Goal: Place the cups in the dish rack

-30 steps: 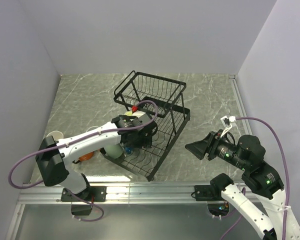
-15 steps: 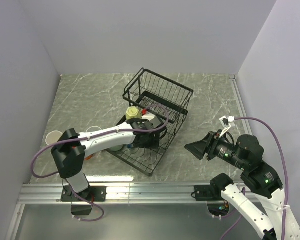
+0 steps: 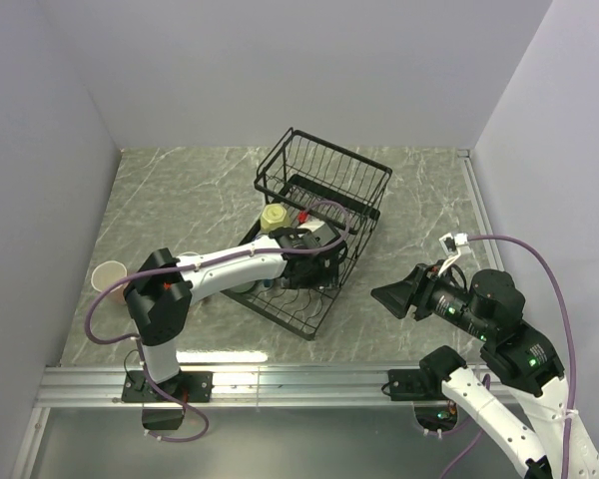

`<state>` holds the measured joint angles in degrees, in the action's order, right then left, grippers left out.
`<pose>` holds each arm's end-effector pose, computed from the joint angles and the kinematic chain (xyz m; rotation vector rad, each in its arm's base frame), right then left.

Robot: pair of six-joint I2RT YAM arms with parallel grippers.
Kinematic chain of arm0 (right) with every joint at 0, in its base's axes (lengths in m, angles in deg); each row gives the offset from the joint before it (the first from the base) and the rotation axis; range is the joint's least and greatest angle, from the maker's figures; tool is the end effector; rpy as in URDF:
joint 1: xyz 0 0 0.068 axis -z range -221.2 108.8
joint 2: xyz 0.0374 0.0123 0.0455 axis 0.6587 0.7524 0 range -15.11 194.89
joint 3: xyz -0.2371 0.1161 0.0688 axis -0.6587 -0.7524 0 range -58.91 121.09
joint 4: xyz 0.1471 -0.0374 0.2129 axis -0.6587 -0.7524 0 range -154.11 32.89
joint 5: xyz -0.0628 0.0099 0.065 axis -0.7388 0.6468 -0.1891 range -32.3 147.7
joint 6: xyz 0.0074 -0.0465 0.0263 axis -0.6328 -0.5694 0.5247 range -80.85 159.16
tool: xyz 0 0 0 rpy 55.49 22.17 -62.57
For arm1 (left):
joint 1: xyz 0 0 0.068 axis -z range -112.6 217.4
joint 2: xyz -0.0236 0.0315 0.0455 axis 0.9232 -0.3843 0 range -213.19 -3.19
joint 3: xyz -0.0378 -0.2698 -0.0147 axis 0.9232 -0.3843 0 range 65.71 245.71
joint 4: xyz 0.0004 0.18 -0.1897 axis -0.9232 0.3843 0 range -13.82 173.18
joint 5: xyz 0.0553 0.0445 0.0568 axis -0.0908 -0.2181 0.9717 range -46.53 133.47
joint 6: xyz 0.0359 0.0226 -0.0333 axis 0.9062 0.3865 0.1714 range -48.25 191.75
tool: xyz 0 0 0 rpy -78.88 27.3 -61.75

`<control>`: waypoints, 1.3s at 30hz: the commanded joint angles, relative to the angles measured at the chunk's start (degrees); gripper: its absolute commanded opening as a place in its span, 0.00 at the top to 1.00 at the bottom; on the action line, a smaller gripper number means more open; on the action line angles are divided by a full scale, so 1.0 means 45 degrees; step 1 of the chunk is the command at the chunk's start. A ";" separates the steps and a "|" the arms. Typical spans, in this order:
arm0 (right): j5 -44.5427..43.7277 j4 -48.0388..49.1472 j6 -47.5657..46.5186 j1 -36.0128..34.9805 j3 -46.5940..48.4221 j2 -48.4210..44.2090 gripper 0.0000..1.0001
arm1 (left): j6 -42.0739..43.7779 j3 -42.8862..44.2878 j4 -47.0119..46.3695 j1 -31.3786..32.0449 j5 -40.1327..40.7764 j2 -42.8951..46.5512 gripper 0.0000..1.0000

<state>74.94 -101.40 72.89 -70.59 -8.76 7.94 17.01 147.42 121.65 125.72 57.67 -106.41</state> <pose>0.0568 0.0439 0.3499 -0.1459 1.9864 1.0195 0.2031 -0.3126 0.2367 0.0159 2.7042 -0.2737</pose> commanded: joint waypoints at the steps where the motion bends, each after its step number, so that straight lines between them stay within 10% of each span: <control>1: -0.0217 0.0252 -0.0309 -0.0052 0.0106 -0.0044 0.32 | 0.0173 0.0669 0.0089 0.0027 -0.1395 -0.0050 0.11; 19: -0.0216 0.0702 -0.0602 -0.0052 0.0144 0.0600 0.31 | 0.1032 0.1605 0.3799 0.0534 -0.4502 0.0084 0.09; 30: 0.0252 0.1599 -0.0544 -0.0071 0.0380 0.1792 0.32 | -0.0255 0.3404 0.7388 0.0477 -0.3194 0.3521 0.09; 39: 0.0662 0.1991 -0.0017 -0.0071 -0.0441 0.1480 0.32 | -0.1644 0.0377 0.7356 -0.2606 -0.1322 0.8209 0.14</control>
<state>76.86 -95.67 71.82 -70.59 -9.96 15.48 12.37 150.11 151.97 117.72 46.20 -72.51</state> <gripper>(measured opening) 0.683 0.863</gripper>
